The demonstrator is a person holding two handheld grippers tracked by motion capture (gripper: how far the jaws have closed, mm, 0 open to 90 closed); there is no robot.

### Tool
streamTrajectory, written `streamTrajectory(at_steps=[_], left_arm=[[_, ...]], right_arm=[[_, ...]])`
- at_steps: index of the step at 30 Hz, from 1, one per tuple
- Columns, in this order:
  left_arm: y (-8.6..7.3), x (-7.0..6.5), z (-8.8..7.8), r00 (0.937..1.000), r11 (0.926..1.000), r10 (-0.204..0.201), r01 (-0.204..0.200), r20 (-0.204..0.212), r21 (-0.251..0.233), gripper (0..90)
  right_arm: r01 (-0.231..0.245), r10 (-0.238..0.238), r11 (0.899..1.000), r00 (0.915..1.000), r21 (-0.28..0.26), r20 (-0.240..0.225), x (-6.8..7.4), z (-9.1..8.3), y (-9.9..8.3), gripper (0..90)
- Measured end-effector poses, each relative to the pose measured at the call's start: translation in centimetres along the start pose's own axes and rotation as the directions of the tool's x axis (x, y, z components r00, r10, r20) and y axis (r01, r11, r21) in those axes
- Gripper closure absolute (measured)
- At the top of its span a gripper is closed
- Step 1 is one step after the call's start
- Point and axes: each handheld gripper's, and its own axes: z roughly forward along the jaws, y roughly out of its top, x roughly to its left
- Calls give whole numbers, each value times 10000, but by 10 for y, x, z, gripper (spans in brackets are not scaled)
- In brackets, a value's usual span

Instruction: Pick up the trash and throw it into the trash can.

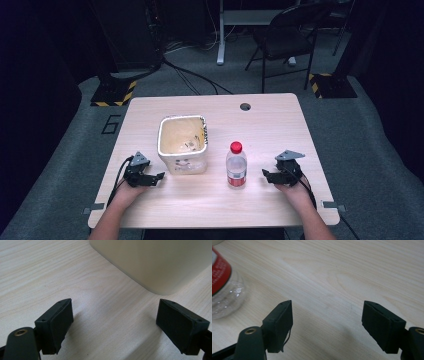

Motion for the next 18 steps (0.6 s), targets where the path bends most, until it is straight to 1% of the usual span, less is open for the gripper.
streamTrajectory(at_steps=[1, 2, 9, 10, 12, 13, 18], left_arm=[[0, 0, 0, 10000, 10000, 1, -1, 0, 2, 140], [0, 0, 0, 10000, 10000, 0, 0, -2, 0, 141], [0, 0, 0, 10000, 10000, 2, -2, 0, 1, 141], [0, 0, 0, 10000, 10000, 3, -3, 0, 0, 141], [0, 0, 0, 10000, 10000, 0, 0, 0, 0, 141], [0, 0, 0, 10000, 10000, 0, 0, -1, 0, 141], [0, 0, 0, 10000, 10000, 1, -1, -1, -1, 141]], right_arm=[[17, -18, 10000, 10000, -29, -35, 1, -2, 1, 242], [193, -195, 9997, 9997, -154, -129, 3, -6, 3, 241], [441, -448, 9989, 9981, -167, -420, 7, -14, 9, 244], [621, -632, 9978, 9966, -218, -528, 10, -18, 12, 246], [737, -751, 9970, 9953, -242, -607, 11, -20, 14, 246], [714, -728, 9972, 9951, -231, -671, 12, -21, 15, 246], [919, -934, 9956, 9913, -200, -932, 15, -26, 19, 247]])
